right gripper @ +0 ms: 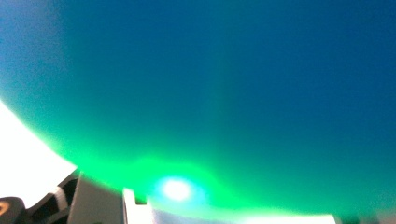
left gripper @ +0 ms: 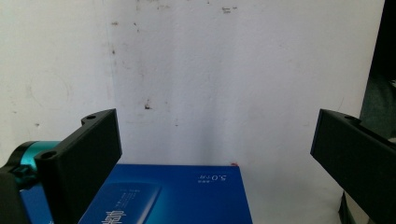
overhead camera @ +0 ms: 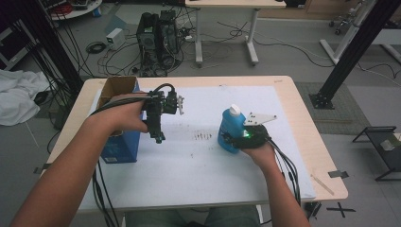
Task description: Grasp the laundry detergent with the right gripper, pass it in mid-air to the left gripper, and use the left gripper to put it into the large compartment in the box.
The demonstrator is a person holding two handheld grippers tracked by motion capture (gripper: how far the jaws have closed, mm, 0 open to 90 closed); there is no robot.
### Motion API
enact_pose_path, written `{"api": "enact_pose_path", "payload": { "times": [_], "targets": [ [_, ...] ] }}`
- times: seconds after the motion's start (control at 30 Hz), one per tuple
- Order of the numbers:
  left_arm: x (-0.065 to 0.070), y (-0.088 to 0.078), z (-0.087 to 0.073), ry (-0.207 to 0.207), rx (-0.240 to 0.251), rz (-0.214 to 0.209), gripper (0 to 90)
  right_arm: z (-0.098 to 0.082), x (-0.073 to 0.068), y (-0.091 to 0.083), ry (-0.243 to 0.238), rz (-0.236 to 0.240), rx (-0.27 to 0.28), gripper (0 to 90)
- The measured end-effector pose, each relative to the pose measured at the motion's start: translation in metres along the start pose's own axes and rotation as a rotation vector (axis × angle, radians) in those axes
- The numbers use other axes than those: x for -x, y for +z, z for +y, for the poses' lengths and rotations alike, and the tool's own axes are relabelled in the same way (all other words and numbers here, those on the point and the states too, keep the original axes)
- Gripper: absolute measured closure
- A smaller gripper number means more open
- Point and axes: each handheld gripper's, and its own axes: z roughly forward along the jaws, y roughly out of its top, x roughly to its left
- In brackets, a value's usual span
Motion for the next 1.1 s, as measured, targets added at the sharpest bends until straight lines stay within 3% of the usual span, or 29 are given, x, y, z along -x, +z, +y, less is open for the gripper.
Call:
{"api": "enact_pose_path", "payload": {
  "times": [0.13, 0.27, 0.3, 0.37, 0.67, 0.83, 1.0, 1.1],
  "targets": [
    [0.0, 0.0, 0.002, 0.001, -0.024, 0.004, 1.7, 0.0, -0.001, 0.0, 0.008, 0.001, 0.004, 39.5],
    [0.0, 0.002, 0.002, 0.002, -0.007, 0.001, 1.7, 0.0, -0.002, -0.002, -0.005, -0.011, -0.002, 42.7],
    [0.0, 0.001, 0.003, -0.003, -0.013, 0.0, 1.7, 0.0, 0.0, -0.004, -0.03, -0.012, -0.006, 43.7],
    [0.0, 0.002, 0.004, 0.005, -0.011, -0.003, 1.7, -0.001, 0.001, -0.003, -0.012, -0.018, 0.029, 44.3],
    [0.001, 0.001, 0.008, 0.01, -0.013, -0.002, 1.7, -0.001, 0.0, -0.005, -0.02, -0.012, 0.032, 45.5],
    [-0.001, -0.002, 0.01, 0.011, -0.011, 0.002, 1.7, 0.006, -0.001, -0.014, -0.029, 0.026, 0.038, 45.5],
    [-0.001, -0.008, 0.015, 0.024, -0.011, 0.001, 1.7, 0.017, -0.003, -0.022, -0.072, 0.072, 0.043, 45.4],
    [0.001, -0.011, 0.02, 0.025, -0.014, 0.016, 1.7, 0.024, -0.007, -0.025, -0.08, 0.127, 0.032, 45.3]
  ]
}}
